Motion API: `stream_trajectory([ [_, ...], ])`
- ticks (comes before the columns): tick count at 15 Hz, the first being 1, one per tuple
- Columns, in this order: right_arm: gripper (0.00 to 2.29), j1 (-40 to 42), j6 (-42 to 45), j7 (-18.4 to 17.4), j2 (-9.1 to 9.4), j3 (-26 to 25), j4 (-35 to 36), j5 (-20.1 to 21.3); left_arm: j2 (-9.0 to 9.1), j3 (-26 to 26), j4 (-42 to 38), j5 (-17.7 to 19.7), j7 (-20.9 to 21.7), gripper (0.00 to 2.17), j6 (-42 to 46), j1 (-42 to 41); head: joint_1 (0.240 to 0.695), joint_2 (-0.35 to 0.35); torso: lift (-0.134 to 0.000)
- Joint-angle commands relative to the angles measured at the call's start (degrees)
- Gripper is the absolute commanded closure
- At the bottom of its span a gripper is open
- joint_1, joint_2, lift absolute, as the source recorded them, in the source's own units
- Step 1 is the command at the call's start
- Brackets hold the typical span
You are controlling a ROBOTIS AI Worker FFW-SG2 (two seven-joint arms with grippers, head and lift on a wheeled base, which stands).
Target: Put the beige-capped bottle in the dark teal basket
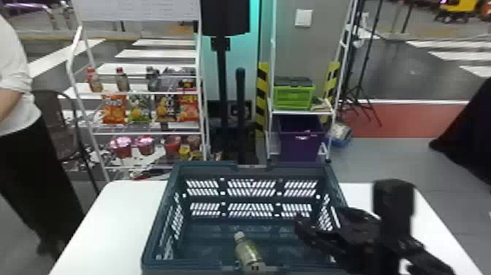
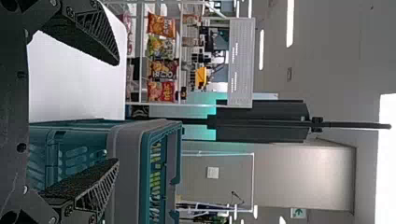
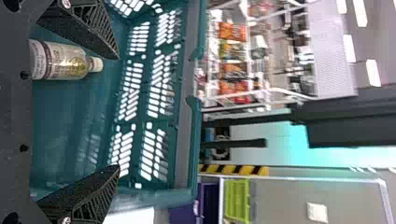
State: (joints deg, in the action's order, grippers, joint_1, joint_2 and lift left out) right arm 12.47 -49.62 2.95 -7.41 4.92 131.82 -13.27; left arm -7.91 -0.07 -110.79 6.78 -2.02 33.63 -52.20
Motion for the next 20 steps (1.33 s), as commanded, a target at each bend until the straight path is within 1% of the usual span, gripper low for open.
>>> stream_trajectory([
  [1, 0.05, 8.54, 11.69, 1.71, -0.32, -4.22, 1.59, -0.44, 0.00, -0.37, -0.57, -0.19, 0.00, 0.15, -0.72, 0.08, 0.499, 0.000, 0.000],
  [3, 0.05, 15.13, 21.53, 3.11, -0.32, -7.21, 1.51, -1.23, 0.00, -0.37, -0.92, -0.28, -0.09, 0.15, -0.90, -0.01, 0.499, 0.000, 0.000],
  [4, 0.05, 18.56, 26.98, 3.20, -0.59, -8.09, 0.98, -2.20, 0.09, -0.37, -0.92, -0.28, -0.09, 0.15, -0.90, -0.01, 0.499, 0.000, 0.000],
  [5, 0.05, 21.46, 32.96, 3.38, -1.11, -8.44, -0.16, -2.29, 0.18, -0.37, -0.84, -0.28, -0.09, 0.15, -0.90, -0.10, 0.499, 0.000, 0.000],
  [7, 0.06, 26.55, 42.80, 5.31, -0.50, -9.93, -2.62, -2.38, 0.27, -0.37, -0.84, -0.28, -0.27, 0.15, -0.90, -0.10, 0.499, 0.000, 0.000],
  [8, 0.06, 28.84, 47.72, 5.57, -0.59, -10.19, -3.94, -2.38, 0.35, -0.37, -0.92, -0.28, -0.27, 0.15, -0.90, -0.10, 0.499, 0.000, 0.000],
  [9, 0.06, 30.51, 50.71, 6.72, -0.50, -10.90, -4.91, -2.47, 0.44, -0.37, -1.01, -0.28, -0.36, 0.15, -0.90, -0.01, 0.499, 0.000, 0.000],
  [10, 0.06, 32.09, 53.53, 8.04, -0.32, -11.25, -5.88, -2.64, 0.53, -0.37, -1.01, -0.37, -0.36, 0.15, -0.90, -0.01, 0.499, 0.000, 0.000],
  [12, 0.07, 34.73, 58.97, 9.27, -0.23, -11.16, -8.43, -2.82, 0.53, -0.37, -1.10, -0.37, -0.36, 0.15, -0.90, -0.01, 0.499, 0.000, 0.000],
  [13, 0.07, 35.43, 60.91, 10.23, 0.56, -11.25, -9.74, -2.73, 0.53, -0.37, -1.45, -0.37, -0.36, 0.15, -1.60, -0.01, 0.499, 0.000, 0.000],
  [14, 0.07, 36.05, 62.49, 11.82, 1.96, -11.95, -11.24, -2.73, 0.53, -0.37, -1.63, -0.37, -0.44, 0.15, -1.60, -0.01, 0.499, 0.000, 0.000],
  [15, 0.07, 36.40, 62.49, 12.96, 2.67, -12.57, -11.94, -2.73, 0.53, -0.19, -1.98, -0.37, -0.44, 0.15, -2.83, -0.01, 0.499, 0.000, 0.000],
  [20, 0.07, 37.72, 65.13, 13.31, 2.93, -12.83, -12.56, -2.64, 0.53, -0.28, -3.03, -0.46, -0.79, 0.15, -4.59, 0.34, 0.499, 0.000, 0.000],
])
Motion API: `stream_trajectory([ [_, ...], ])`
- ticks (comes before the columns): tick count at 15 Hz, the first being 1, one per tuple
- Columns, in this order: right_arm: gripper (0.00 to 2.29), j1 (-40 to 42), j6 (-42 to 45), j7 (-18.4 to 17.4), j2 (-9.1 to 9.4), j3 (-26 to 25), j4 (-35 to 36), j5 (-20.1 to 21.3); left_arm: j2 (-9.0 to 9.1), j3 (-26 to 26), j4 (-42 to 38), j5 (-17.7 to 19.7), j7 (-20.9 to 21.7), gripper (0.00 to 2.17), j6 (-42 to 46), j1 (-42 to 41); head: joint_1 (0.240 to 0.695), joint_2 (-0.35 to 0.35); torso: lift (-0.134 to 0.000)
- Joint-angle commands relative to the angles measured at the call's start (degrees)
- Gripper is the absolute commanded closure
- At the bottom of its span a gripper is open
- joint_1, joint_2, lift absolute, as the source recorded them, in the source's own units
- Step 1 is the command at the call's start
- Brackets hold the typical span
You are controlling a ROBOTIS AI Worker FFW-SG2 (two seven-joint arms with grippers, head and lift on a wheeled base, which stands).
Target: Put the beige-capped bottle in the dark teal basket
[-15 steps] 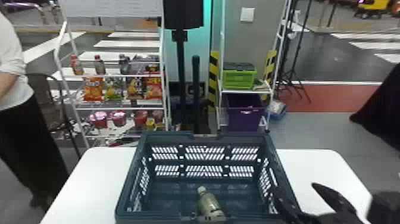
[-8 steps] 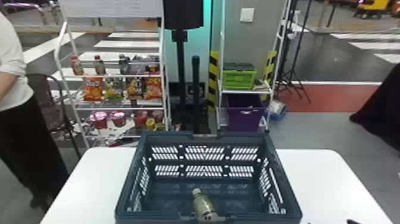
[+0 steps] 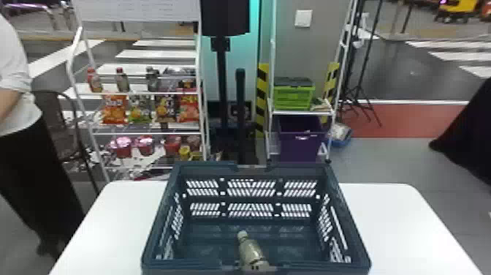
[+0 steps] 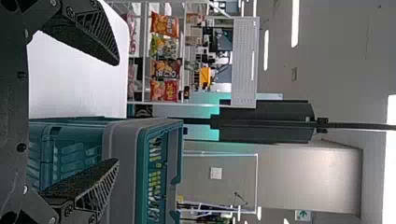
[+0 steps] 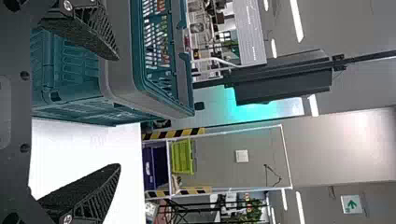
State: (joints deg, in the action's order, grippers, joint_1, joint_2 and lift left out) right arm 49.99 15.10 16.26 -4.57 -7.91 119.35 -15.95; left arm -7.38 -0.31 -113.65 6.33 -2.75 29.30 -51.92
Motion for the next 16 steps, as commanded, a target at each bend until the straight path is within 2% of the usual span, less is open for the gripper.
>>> stream_trajectory([
  [1, 0.07, 0.29, 0.40, 0.09, 0.17, 0.00, -0.34, 0.05, 0.00, -0.04, -0.26, 0.00, -0.06, 0.15, -0.43, 0.07, 0.499, 0.000, 0.000],
  [16, 0.07, 0.55, 0.76, 1.05, 0.61, -0.35, -1.13, -0.04, 0.00, 0.05, -0.87, -0.09, -0.32, 0.15, -1.31, 0.07, 0.499, 0.000, 0.000],
])
